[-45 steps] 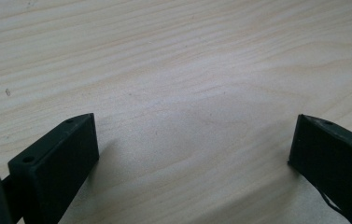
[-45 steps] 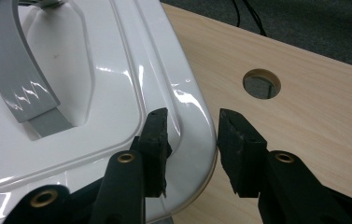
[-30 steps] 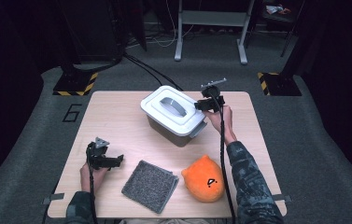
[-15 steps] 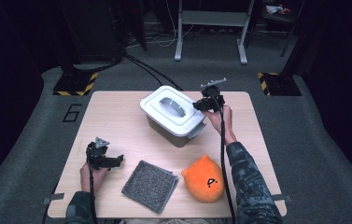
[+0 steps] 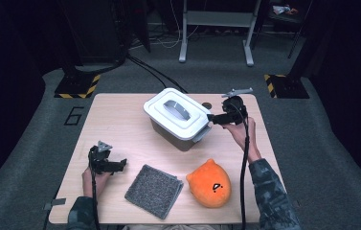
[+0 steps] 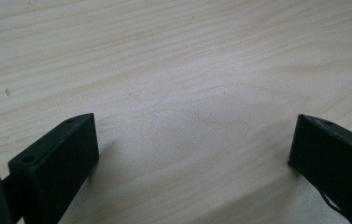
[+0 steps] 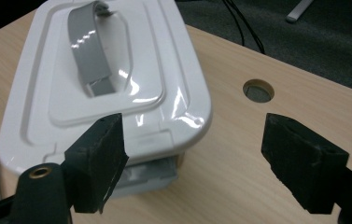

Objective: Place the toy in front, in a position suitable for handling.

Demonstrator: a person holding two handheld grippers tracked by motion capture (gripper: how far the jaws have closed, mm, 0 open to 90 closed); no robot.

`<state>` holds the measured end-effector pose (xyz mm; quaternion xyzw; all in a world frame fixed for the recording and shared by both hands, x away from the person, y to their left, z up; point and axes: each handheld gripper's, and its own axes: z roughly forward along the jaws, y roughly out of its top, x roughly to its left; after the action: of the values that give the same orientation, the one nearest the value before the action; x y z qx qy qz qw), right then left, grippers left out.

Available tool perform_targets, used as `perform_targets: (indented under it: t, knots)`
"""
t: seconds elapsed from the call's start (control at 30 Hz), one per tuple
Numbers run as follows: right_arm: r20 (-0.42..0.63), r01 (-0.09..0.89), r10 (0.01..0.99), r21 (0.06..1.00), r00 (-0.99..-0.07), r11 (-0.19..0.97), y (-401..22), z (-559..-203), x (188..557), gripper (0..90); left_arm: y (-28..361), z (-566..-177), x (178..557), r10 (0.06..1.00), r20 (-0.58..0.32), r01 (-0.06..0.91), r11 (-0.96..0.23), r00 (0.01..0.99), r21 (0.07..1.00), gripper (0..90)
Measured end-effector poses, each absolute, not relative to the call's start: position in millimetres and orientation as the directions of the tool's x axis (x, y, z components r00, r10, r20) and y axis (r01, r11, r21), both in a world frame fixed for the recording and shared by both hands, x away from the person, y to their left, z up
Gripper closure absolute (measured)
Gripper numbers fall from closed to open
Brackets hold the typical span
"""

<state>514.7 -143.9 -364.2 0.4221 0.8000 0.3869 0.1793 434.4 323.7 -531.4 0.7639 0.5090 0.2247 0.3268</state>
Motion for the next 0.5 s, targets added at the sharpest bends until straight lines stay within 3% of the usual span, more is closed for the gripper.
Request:
perform_targets:
  t: [0.5]
  knots:
    - [0.018, 0.518, 0.782, 0.759, -0.622, 0.394, -160.5, -384.0, 432.4, 8.6, 323.7, -531.3, 434.3, 0.925, 0.010, 0.632, -0.268, 0.381, 0.728, 1.0]
